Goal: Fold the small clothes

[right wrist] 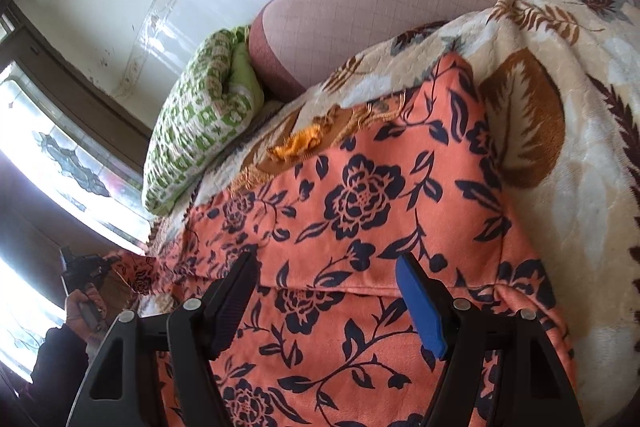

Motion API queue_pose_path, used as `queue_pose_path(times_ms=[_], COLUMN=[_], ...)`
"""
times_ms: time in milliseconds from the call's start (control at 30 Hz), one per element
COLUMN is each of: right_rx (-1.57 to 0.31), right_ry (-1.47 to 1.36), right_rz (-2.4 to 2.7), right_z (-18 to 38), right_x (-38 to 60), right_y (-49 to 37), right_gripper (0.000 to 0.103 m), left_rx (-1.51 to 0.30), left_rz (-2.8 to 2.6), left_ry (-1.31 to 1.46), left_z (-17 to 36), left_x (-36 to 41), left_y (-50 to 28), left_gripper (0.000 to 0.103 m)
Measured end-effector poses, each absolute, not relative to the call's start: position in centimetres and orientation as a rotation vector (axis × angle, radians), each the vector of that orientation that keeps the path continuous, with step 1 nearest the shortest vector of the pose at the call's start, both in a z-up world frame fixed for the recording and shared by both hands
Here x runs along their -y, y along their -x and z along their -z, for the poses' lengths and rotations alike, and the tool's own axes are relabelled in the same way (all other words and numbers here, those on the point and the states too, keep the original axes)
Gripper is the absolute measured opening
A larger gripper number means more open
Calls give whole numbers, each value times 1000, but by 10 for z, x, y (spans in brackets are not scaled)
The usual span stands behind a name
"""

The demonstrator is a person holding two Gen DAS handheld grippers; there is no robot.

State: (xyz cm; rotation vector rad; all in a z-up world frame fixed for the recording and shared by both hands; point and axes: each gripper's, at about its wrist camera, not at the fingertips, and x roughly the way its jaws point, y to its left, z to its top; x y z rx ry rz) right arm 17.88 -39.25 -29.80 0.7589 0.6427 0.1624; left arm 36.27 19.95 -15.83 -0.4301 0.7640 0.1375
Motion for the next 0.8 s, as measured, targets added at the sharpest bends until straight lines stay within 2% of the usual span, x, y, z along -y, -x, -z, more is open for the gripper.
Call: queue_pose_path(times_ms=[267, 400, 533, 633, 700, 800], right_rx=[-563, -521, -482, -464, -463, -493], right_ry=[-853, -926, -1010, -1061, -1073, -1099], right_rz=[-143, -123, -96, -89, -76, -70], right_z=[284, 283, 287, 290, 292, 298], right_x=[422, 445, 471, 484, 489, 492], right_y=[-157, -145, -135, -134, -133, -136], right_gripper=[75, 75, 75, 75, 75, 75], left_rx=[-726, -749, -801, -875, -1004, -1155], left_rz=[187, 344, 495, 557, 629, 654], left_ry=[261, 217, 191, 169, 178, 148], left_z=[97, 96, 119, 158, 199, 241], left_x=[-21, 77, 175, 237, 270, 286], left_y=[-348, -329, -306, -290, -285, -278], left_gripper=[5, 5, 5, 5, 5, 11])
